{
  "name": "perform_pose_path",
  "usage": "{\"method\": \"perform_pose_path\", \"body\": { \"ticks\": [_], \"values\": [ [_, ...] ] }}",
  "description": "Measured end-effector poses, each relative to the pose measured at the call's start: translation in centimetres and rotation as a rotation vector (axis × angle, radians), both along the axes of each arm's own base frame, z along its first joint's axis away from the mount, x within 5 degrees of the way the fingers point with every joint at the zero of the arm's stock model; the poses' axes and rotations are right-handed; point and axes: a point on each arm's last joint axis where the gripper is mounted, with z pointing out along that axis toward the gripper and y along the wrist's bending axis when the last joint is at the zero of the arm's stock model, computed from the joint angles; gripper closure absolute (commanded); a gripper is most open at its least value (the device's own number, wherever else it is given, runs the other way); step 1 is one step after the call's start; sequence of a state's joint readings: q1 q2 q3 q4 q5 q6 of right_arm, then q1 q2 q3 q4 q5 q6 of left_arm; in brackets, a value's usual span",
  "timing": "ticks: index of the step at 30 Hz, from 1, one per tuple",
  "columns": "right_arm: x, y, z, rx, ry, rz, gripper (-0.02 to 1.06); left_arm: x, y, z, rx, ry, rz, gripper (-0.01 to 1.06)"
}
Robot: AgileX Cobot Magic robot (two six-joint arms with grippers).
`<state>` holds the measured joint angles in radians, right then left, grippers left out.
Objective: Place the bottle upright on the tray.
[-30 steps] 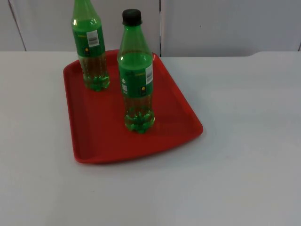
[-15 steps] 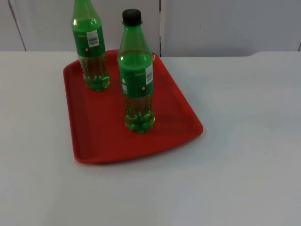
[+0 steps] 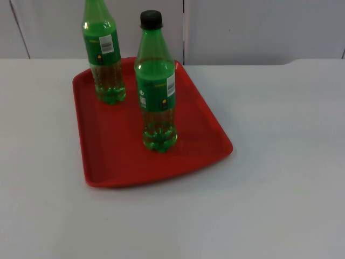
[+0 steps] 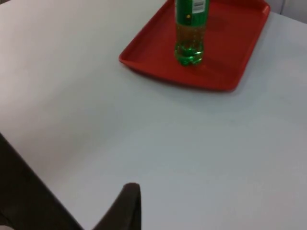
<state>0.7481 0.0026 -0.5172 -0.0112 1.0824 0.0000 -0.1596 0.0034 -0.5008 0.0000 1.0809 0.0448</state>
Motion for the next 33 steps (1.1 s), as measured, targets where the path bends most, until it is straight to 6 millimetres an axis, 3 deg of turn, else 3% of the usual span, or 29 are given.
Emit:
{"method": "perform_pose_path", "body": {
  "ticks": [33],
  "values": [
    [-0.24, 0.39, 0.00, 0.000, 0.000, -0.629, -0.01, 0.00, 0.00, 0.00, 0.000, 0.000, 0.000, 0.00]
  ]
}}
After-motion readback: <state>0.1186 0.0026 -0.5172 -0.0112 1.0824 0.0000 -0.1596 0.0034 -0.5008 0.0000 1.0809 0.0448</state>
